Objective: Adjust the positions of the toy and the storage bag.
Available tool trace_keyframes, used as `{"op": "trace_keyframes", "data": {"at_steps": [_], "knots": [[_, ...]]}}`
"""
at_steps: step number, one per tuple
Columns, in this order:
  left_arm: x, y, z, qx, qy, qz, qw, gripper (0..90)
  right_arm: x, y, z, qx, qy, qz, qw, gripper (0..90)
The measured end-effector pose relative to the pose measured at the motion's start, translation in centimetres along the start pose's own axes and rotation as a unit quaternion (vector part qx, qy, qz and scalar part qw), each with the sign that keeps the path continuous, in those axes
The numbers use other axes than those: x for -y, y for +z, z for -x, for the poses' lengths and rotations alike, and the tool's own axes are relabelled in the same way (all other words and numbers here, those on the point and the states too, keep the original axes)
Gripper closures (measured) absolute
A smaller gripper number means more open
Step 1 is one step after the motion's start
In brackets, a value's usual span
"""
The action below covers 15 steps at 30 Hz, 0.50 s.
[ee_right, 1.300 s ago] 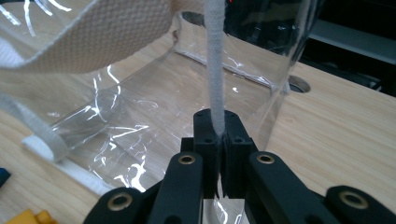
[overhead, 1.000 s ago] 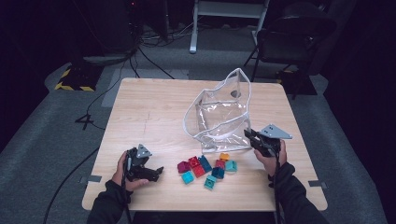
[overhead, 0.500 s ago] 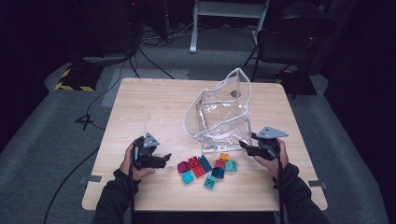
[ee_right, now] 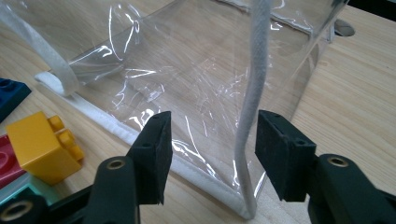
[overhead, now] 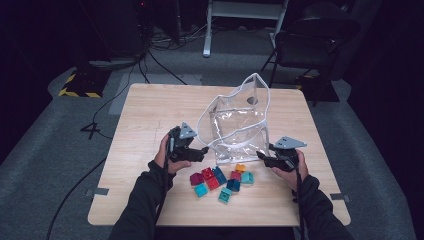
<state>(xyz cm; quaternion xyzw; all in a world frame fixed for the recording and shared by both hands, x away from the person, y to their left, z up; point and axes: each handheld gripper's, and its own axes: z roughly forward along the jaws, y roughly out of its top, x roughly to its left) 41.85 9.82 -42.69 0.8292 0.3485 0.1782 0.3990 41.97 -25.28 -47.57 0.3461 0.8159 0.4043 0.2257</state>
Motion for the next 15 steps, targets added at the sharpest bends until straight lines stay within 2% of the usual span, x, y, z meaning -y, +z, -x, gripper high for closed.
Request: {"op": "trace_keyframes", "data": {"at_steps": [1,2,4,6,11,12,15], "knots": [[-0.3,0.4,0.1,-0.006,0.002,-0.007,1.0000,16.8,0.0,0.0,0.0,0.002,-0.001,-0.001,1.0000,49.6],[-0.8,1.1,0.1,-0.004,0.002,-0.009,0.9999,16.3,0.0,0.1,0.1,0.002,0.001,-0.002,1.0000,50.5],[-1.0,1.4,0.1,-0.001,0.001,-0.012,0.9999,16.2,0.1,0.1,0.1,0.002,0.002,-0.002,1.0000,50.8],[-1.4,1.9,-0.1,-0.004,-0.007,-0.011,0.9999,16.0,0.1,0.2,0.2,0.007,0.007,-0.004,0.9999,51.9],[-2.3,2.8,-1.0,-0.025,-0.020,-0.021,0.9993,16.1,0.1,1.2,0.3,0.024,0.011,-0.015,0.9995,59.1],[-2.5,3.3,-1.3,-0.032,-0.021,-0.025,0.9989,16.1,0.0,1.6,0.4,0.033,0.017,-0.015,0.9992,60.7],[-2.5,3.7,-1.5,-0.032,-0.021,-0.032,0.9987,16.1,-0.1,2.0,0.6,0.039,0.027,-0.013,0.9988,60.7]]}}
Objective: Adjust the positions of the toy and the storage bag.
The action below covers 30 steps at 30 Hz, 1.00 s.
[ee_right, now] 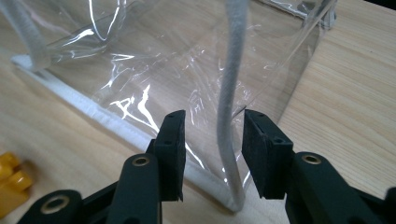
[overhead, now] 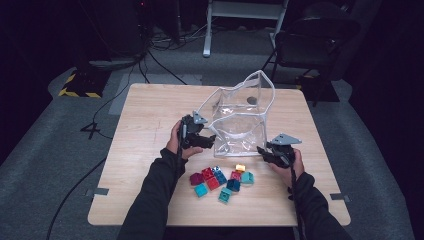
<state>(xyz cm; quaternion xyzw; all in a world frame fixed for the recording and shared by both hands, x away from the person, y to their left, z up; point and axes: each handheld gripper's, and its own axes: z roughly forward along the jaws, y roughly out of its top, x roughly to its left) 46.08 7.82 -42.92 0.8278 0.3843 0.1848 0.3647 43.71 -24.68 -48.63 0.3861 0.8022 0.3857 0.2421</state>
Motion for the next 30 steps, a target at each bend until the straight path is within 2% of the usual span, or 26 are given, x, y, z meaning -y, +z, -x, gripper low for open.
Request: {"op": "trace_keyframes", "data": {"at_steps": [1,2,4,6,8,10,12,13,14,15,16,18,20,21,22,23,25,26,27,28,30], "knots": [[0.1,0.2,0.0,0.001,0.001,-0.004,1.0000,16.1,-0.1,0.2,0.2,0.004,0.017,0.005,0.9998,58.9],[0.2,0.3,0.0,0.003,0.000,-0.006,1.0000,16.1,-0.1,0.2,0.2,0.004,0.017,0.005,0.9998,58.9],[0.5,0.2,-0.1,0.004,0.005,-0.007,1.0000,16.0,0.0,0.0,0.6,-0.004,0.032,0.021,0.9993,53.0],[1.1,-0.5,-0.1,0.011,0.015,-0.004,0.9998,16.0,0.0,-0.5,0.8,-0.011,0.035,0.025,0.9990,47.5],[1.7,-1.3,0.0,0.002,0.021,-0.004,0.9998,16.6,0.2,-1.1,1.0,-0.025,0.035,0.030,0.9986,45.3],[2.4,-2.0,0.0,0.002,0.026,-0.008,0.9996,16.7,0.4,-1.6,1.0,-0.028,0.031,0.030,0.9987,44.4],[3.6,-2.7,0.1,-0.001,0.035,-0.013,0.9993,16.6,0.7,-2.4,0.7,-0.036,0.024,0.027,0.9987,44.3],[4.7,-3.3,0.1,0.003,0.040,-0.018,0.9990,16.5,0.9,-3.0,0.3,-0.051,0.018,0.030,0.9981,44.4],[4.7,-3.3,0.1,0.003,0.040,-0.018,0.9990,16.5,0.9,-3.0,0.3,-0.051,0.018,0.030,0.9981,44.4],[6.0,-3.9,0.2,0.002,0.046,-0.029,0.9985,16.4,1.3,-3.6,-0.5,-0.061,-0.009,0.024,0.9978,44.4],[6.0,-3.9,0.2,0.002,0.046,-0.029,0.9985,16.3,1.3,-3.6,-0.5,-0.061,-0.009,0.024,0.9978,44.4],[7.4,-4.8,0.1,0.003,0.046,-0.033,0.9984,16.3,1.7,-4.1,-1.4,-0.069,-0.033,0.018,0.9969,44.3],[8.7,-5.6,0.0,0.002,0.038,-0.035,0.9987,16.2,2.3,-4.6,-2.2,-0.086,-0.049,0.013,0.9950,43.7],[9.2,-5.9,0.0,0.002,0.038,-0.038,0.9986,16.2,2.3,-4.6,-2.2,-0.086,-0.049,0.013,0.9950,43.7],[10.4,-6.5,0.1,0.000,0.043,-0.043,0.9981,16.3,2.7,-4.9,-2.6,-0.093,-0.061,0.007,0.9937,43.2],[11.0,-6.8,0.1,-0.002,0.045,-0.045,0.9980,16.3,2.8,-4.9,-2.7,-0.097,-0.066,0.006,0.9931,42.7],[11.7,-7.1,0.2,0.001,0.044,-0.043,0.9981,16.8,3.1,-5.1,-2.7,-0.104,-0.072,0.001,0.9919,41.6],[12.8,-7.4,0.2,0.007,0.042,-0.040,0.9983,16.8,3.3,-5.2,-2.6,-0.110,-0.072,0.000,0.9914,41.2],[12.8,-7.4,0.2,0.007,0.042,-0.040,0.9983,16.8,3.3,-5.2,-2.6,-0.110,-0.072,0.000,0.9914,41.2],[13.7,-7.6,0.2,0.018,0.040,-0.039,0.9982,16.7,3.6,-5.3,-2.4,-0.109,-0.068,-0.001,0.9917,40.4],[14.0,-7.6,0.2,0.020,0.036,-0.042,0.9983,16.6,3.7,-5.4,-2.2,-0.107,-0.068,-0.001,0.9920,39.9]]}}
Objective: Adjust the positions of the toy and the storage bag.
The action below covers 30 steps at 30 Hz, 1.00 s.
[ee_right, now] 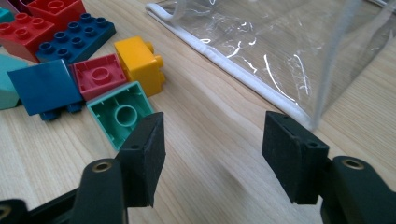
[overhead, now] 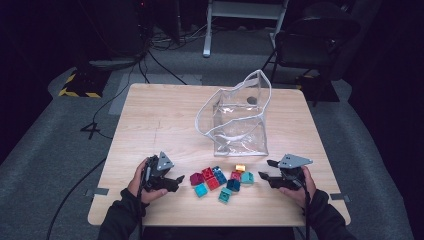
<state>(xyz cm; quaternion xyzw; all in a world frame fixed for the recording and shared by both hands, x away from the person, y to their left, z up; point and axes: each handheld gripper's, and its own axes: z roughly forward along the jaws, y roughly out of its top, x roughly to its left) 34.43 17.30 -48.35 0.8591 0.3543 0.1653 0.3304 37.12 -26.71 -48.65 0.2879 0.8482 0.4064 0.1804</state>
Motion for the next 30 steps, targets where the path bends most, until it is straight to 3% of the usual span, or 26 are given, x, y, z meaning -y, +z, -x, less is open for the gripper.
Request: {"op": "trace_keyframes", "data": {"at_steps": [2,3,5,6,8,17,25,28,30], "knots": [[0.5,0.2,0.2,0.019,0.000,-0.005,0.9998,16.4,0.3,-0.2,0.2,0.000,0.003,-0.001,1.0000,39.5],[0.8,0.4,0.8,0.034,0.010,-0.013,0.9993,16.4,0.5,-0.3,0.4,0.005,0.002,-0.007,1.0000,38.3],[0.9,0.7,1.1,0.040,0.014,-0.013,0.9990,16.1,0.8,-0.3,0.6,0.011,0.001,-0.013,0.9999,37.9],[0.9,1.2,1.7,0.050,0.020,-0.026,0.9982,16.2,0.9,-0.3,0.7,0.012,0.000,-0.015,0.9998,37.0],[0.9,1.4,2.0,0.059,0.019,-0.021,0.9979,15.3,1.0,-0.4,0.8,0.013,0.000,-0.016,0.9998,36.8],[-0.6,3.0,4.3,0.080,0.040,-0.009,0.9959,12.7,1.8,-0.8,1.9,0.014,0.012,-0.025,0.9995,34.4],[-2.3,4.6,6.3,0.083,0.042,-0.009,0.9957,9.6,2.1,-1.1,2.7,0.022,0.018,-0.025,0.9993,34.1],[-3.5,5.5,7.6,0.093,0.052,0.002,0.9943,19.0,2.2,-0.9,2.7,0.028,0.015,-0.033,0.9990,35.7],[-3.9,5.9,7.9,0.095,0.054,0.003,0.9940,19.7,2.2,-0.8,2.7,0.027,0.016,-0.034,0.9989,35.7]]}}
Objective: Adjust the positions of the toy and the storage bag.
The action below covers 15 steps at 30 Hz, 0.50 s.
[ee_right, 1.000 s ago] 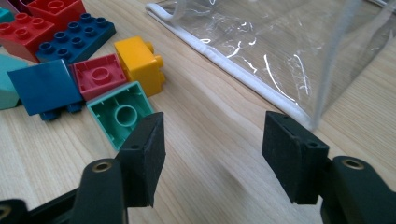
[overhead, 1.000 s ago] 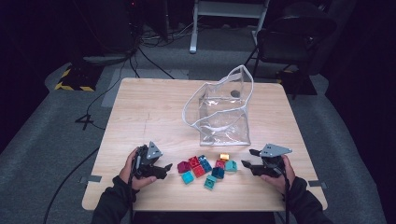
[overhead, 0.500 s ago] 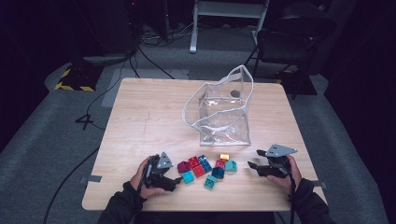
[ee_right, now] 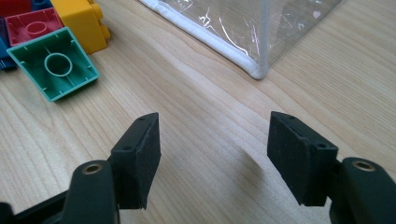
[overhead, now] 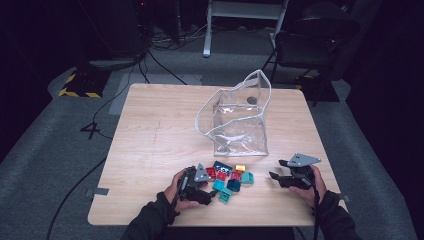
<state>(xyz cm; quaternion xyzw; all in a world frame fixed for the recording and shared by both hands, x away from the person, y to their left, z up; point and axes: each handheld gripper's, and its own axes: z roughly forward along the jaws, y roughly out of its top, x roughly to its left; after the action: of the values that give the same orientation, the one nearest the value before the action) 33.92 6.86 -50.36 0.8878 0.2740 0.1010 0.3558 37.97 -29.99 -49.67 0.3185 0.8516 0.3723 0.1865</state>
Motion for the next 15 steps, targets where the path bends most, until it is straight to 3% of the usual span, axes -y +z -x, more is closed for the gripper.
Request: {"op": "trace_keyframes", "data": {"at_steps": [15], "knots": [[-4.2,4.0,1.7,-0.005,-0.002,-0.001,1.0000,19.7,0.2,0.3,0.4,-0.002,0.009,-0.004,1.0000,35.1]]}}
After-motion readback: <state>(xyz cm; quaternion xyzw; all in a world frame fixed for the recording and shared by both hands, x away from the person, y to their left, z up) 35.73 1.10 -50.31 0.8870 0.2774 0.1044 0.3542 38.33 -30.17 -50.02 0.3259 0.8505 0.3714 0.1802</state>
